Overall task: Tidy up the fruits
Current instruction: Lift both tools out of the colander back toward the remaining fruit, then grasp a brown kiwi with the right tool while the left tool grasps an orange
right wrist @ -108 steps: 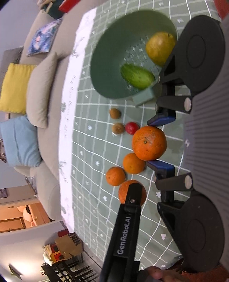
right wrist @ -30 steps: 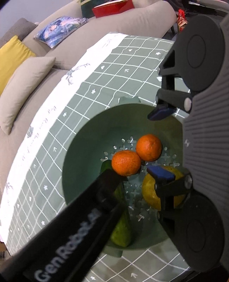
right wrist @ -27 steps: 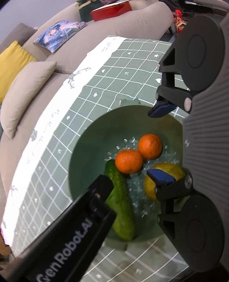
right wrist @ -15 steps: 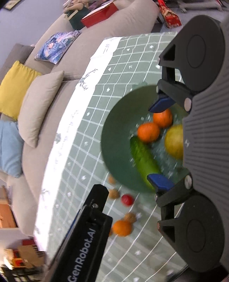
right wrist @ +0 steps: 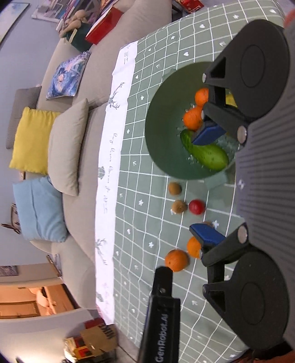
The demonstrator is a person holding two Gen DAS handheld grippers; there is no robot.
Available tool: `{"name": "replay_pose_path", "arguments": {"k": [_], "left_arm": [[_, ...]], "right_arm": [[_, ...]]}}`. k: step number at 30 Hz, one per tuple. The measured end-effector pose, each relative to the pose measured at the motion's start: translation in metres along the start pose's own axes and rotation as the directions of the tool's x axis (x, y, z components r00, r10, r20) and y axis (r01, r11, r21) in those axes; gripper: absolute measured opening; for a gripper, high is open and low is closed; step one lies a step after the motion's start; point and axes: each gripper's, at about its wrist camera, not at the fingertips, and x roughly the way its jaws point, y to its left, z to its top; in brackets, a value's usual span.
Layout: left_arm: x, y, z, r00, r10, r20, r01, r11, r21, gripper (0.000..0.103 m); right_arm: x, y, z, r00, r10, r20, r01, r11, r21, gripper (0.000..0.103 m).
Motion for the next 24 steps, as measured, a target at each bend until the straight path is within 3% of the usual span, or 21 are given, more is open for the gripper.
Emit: {"name": "replay_pose_path", "arguments": {"k": [10,17,24], "left_arm": [[0.012,0.035,-0.031,0.999,0.033,-0.022,-0.034,0.996,-0.081,0.06],[0.018,0.046,-0.043,0.999,0.032,0.004,-0.031,0.995,-0.099,0.054],[0.03,0.051,-0.048,0.999,0.038,-0.016,-0.039,0.992,-0.116,0.046]], "right_arm": [[0.012,0.041,-0.018,0.999,0.042,0.029,-0.041,0.999,-0.028,0.071],[0.032,0.055,-0.032,0.999,0.051,-0.001,-0.051,0.997,-0.056,0.056],[0.048,0.055,-0.041,0.998,0.058,-0.016,-0.058,0.997,-0.049,0.049]]}}
